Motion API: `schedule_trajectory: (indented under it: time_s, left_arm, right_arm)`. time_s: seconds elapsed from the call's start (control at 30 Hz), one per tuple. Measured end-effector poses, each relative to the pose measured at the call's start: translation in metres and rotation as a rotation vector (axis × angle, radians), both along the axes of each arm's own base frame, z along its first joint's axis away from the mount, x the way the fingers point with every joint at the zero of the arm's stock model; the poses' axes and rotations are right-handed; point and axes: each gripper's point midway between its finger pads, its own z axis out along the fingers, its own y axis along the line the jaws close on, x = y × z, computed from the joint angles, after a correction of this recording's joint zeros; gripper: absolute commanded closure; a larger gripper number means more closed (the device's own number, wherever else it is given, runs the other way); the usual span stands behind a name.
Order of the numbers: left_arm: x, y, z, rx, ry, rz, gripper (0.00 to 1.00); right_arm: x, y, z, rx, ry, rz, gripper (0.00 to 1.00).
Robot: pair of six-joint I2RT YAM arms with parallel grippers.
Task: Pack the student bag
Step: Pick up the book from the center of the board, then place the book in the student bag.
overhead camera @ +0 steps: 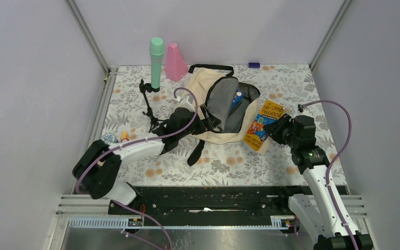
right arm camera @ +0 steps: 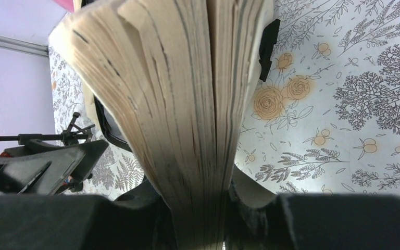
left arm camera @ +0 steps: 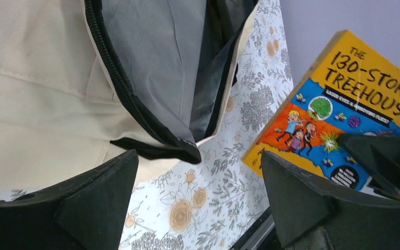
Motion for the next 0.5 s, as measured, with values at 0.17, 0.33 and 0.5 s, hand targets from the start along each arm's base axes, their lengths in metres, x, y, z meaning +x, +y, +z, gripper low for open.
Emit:
schedule_trajectory:
  time_s: [0.17,0.33,0.5]
  left_arm:
    - [0.012,-0.019,-0.027,-0.019,0.064,0.001,0.17]
    - [0.010,-0.026,-0.040,-0.017,0.100,-0.005,0.27]
    - [0.014,-0.034,-0.034,-0.047,0.082,-0.008,0.49]
  right_arm:
    - [-0.001,0.000,-0.005,0.000,0.019,-0.001,1.00]
    - [0.000,0.001,-0.007,0.005,0.030,-0.002,1.00]
    - [0.001,0.002,-0.006,0.019,0.026,-0.004,1.00]
